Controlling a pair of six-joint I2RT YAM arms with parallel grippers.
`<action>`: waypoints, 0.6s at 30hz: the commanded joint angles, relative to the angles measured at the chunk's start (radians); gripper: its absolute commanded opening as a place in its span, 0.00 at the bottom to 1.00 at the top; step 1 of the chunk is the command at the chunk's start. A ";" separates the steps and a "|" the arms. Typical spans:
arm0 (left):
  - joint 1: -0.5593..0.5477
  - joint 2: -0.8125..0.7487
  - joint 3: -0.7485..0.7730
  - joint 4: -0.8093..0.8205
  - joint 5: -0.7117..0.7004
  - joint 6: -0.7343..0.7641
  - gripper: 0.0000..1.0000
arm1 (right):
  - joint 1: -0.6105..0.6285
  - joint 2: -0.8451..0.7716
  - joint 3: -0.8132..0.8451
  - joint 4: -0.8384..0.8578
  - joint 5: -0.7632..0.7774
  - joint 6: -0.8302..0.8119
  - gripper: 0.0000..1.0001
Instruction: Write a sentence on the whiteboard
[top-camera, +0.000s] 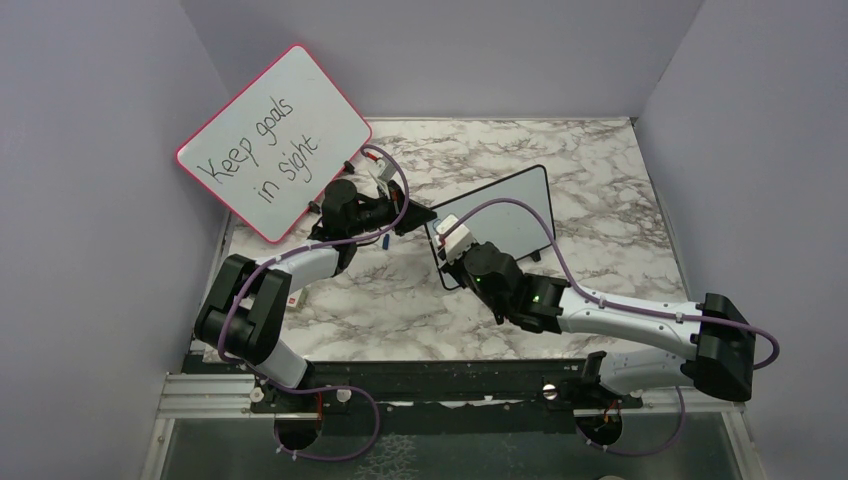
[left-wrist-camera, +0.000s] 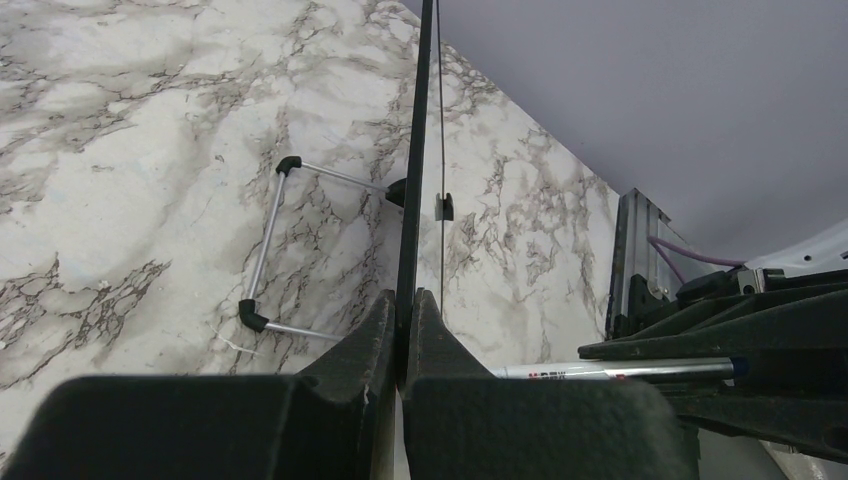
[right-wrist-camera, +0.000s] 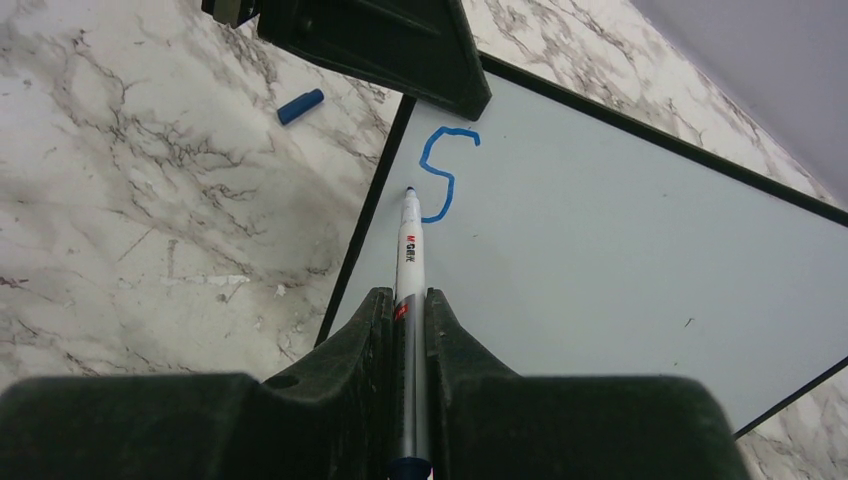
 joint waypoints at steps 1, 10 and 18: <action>-0.010 -0.004 0.000 0.000 0.034 0.007 0.00 | 0.000 -0.041 -0.003 0.052 -0.015 0.021 0.01; -0.010 -0.005 0.000 -0.003 0.032 0.008 0.00 | -0.002 -0.137 -0.054 0.031 0.050 0.021 0.01; -0.010 -0.009 0.001 -0.008 0.032 0.009 0.00 | -0.009 -0.106 -0.068 0.061 0.064 0.022 0.01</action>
